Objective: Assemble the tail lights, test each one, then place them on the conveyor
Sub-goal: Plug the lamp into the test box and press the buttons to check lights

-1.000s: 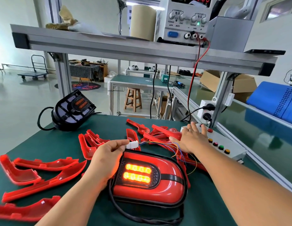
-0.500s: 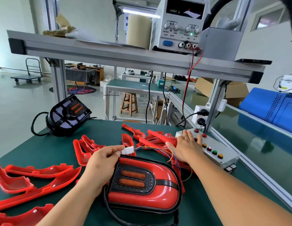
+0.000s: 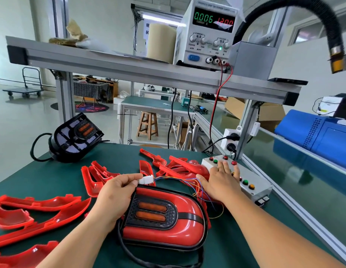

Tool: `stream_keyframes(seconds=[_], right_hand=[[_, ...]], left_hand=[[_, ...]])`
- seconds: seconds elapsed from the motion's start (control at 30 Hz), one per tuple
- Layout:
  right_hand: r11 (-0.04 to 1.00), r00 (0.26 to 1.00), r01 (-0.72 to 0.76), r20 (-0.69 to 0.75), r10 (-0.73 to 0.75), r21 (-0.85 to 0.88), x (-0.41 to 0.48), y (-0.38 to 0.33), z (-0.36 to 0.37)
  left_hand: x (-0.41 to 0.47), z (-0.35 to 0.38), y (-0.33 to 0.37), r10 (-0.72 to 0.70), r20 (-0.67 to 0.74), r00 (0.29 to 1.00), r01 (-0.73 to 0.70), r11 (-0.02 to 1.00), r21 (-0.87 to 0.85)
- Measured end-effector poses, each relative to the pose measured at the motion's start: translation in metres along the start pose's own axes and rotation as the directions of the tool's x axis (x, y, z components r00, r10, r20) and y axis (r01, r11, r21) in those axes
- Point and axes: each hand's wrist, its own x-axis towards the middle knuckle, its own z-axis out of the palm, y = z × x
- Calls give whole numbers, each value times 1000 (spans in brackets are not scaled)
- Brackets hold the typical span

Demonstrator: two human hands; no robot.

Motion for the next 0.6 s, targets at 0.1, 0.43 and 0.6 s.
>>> stream_keyframes(seconds=[0.1, 0.43, 0.6], right_hand=[[1000, 1000, -7, 3, 7, -30, 1, -1, 1], [998, 1000, -10, 5, 10, -65, 3, -3, 3], [998, 1000, -12, 10, 13, -60, 3, -3, 4]], left_hand=[[2, 0, 0, 17, -11, 1000, -17, 999, 36], [3, 0, 0, 35, -19, 999, -33, 996, 89], [1, 0, 1, 26, -15, 1000, -24, 997, 70]])
